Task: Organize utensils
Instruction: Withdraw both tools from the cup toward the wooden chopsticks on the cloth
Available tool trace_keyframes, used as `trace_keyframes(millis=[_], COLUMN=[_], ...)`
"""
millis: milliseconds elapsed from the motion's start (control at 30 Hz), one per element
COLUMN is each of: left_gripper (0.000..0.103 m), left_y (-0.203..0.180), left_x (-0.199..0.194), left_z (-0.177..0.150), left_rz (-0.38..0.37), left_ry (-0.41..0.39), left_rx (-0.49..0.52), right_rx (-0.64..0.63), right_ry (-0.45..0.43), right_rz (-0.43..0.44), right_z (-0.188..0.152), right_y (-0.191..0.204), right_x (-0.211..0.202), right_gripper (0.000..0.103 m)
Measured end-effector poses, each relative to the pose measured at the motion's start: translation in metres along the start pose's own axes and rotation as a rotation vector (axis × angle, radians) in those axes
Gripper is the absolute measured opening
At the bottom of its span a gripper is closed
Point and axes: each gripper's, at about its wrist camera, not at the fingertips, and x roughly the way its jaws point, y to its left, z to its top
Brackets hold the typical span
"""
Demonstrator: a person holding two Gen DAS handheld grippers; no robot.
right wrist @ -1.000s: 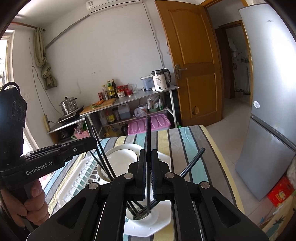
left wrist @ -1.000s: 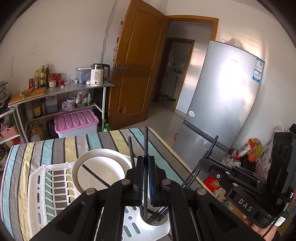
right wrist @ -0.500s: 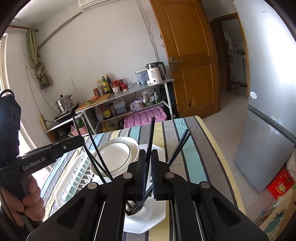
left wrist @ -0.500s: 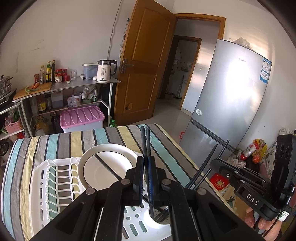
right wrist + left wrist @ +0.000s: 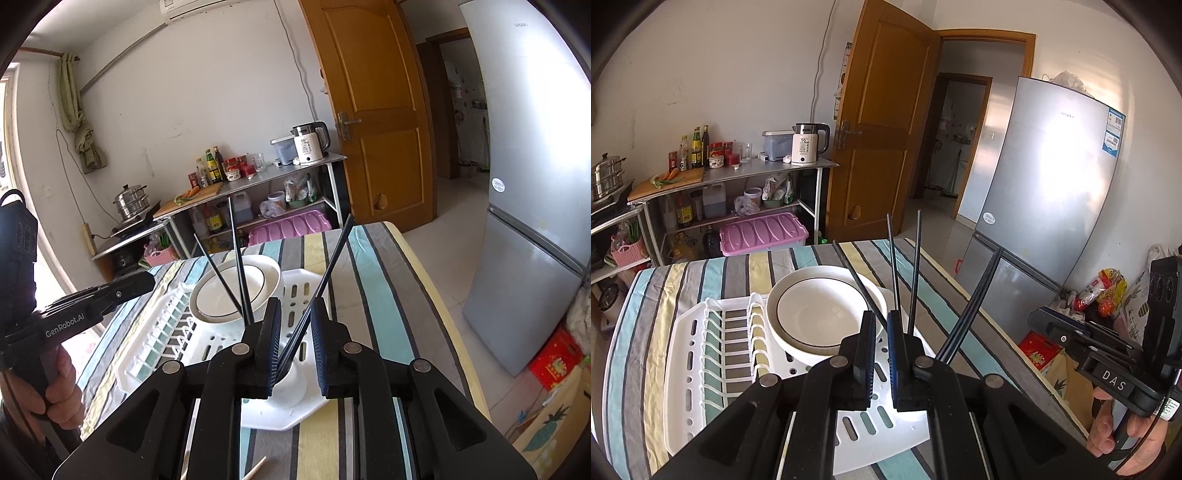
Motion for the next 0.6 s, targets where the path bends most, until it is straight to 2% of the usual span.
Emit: trace_keyframes(millis=[167,600], left_gripper=[0.005,0.005], left_y=[0.003,-0.003], left_x=[-0.03,-0.103], left_z=[-0.032,-0.134], left_rz=[0.015,0.068], left_ry=[-0.004,0.016], left_rx=[0.008,0.032], right_rx=[-0.018,-0.046], right_ry=[-0.009,0.039], right_rz=[0.01,0.075], right_z=[-0.023,-0.092], right_y=[0.012,0.048], right_x=[-0.025,-0.064], right_gripper=[0.022,0.022])
